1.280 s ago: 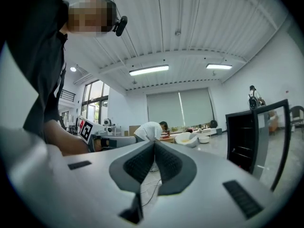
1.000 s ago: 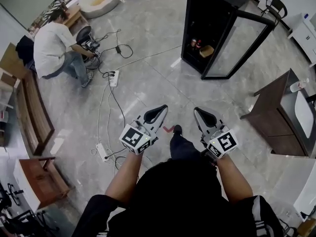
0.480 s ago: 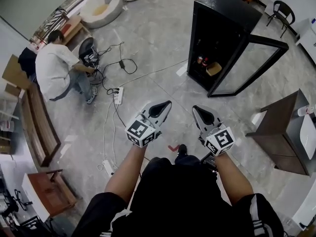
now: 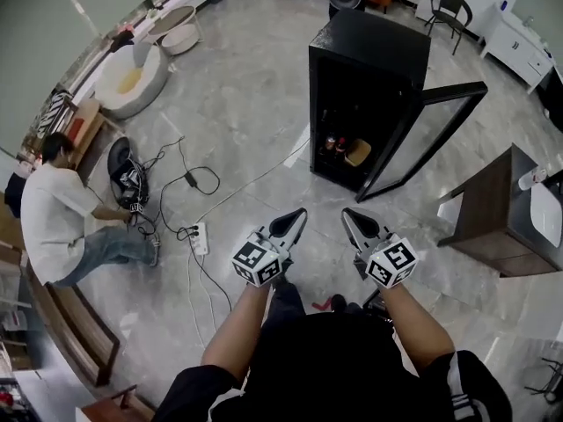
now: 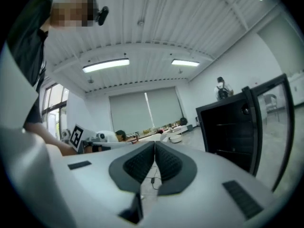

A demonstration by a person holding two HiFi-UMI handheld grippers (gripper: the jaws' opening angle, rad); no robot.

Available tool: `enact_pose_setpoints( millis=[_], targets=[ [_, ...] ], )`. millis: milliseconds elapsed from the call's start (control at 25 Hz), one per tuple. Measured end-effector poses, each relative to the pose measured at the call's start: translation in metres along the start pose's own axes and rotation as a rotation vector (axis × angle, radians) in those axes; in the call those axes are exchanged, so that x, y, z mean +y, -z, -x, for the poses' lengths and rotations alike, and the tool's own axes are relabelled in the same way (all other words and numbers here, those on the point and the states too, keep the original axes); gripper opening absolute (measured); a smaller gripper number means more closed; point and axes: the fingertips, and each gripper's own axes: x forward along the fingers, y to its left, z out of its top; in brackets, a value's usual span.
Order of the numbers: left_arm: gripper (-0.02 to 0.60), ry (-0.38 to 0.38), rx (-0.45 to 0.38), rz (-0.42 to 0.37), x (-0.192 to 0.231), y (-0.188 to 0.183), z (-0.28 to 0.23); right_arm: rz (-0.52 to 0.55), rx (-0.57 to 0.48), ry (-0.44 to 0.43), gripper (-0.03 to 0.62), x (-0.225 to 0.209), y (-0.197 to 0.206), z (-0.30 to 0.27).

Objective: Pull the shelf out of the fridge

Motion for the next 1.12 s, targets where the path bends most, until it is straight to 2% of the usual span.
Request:
enact_pose_setpoints(
  millis=[160,320,520,720,920,1040,1120],
  targets=[
    [0.02,0.127,0.045,0.081,0.038,0.003,-0.024,-0.141,-0.065,0.163,0.025,-0.022,0.005,-0.028],
    [0.02,0.2,0.083,0.077,0.066,0.002,-0.05,-0.129,-0.084,0.277,0.025,-0.04,0.004,-0.055],
    [0.021,0.191,0.106,0.102,0.1,0.009,-0.098,-0.101,-0.097,0.352,0.025,-0.08,-0.005,-0.075],
    [0.021,0.188,0.144,0.142,0.128,0.024,-0.151,-0.136,-0.159,0.412,0.025,-0.144,-0.011,-0.083],
    [0.021,0.149,0.162,0.212,0.153,0.041,-0.212,-0.199,-0.199,0.421,0.025,-0.232,-0.009,-0.086],
    [0.021,0.17,0.167,0.246,0.162,0.053,-0.245,-0.237,-0.197,0.413,0.025,-0.279,0.004,-0.093],
    [0.021,0.186,0.165,0.295,0.17,0.061,-0.268,-0.278,-0.188,0.407,0.025,-0.306,0.016,-0.099]
  ],
)
